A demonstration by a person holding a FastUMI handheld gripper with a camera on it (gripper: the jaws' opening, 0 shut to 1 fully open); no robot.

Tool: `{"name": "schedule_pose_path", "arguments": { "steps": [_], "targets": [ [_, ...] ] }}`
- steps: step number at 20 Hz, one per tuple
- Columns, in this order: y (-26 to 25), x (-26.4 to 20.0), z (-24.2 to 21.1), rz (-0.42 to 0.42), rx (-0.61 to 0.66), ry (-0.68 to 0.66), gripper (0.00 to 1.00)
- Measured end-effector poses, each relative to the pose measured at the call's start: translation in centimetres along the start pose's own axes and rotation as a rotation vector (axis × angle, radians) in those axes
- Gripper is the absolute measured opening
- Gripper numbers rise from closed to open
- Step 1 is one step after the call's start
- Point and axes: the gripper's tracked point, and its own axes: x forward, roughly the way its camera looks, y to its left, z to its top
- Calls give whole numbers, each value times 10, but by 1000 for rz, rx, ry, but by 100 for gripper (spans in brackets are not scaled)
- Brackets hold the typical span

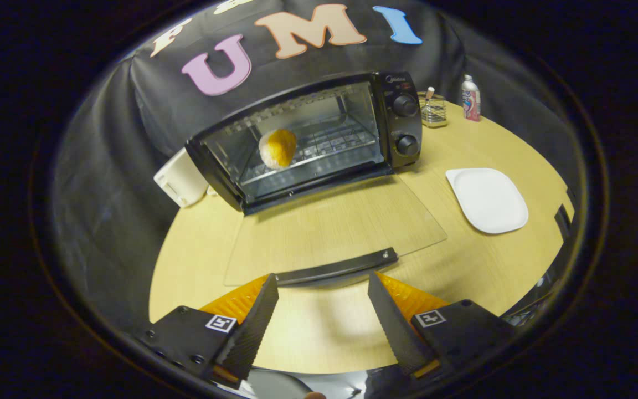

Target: Open the toaster oven, put the food inside, and close the toaster oven door.

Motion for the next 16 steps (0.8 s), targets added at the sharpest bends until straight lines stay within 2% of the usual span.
{"name": "schedule_pose_path", "arguments": {
  "steps": [5,8,10,16],
  "targets": [
    [-3,15,-22,-25,-162,79,100],
    [-1,27,-25,-24,-184,92,100],
    [-6,33,-23,-53,-199,94,100],
    [-6,32,-19,-65,-206,92,99]
  ]
}}
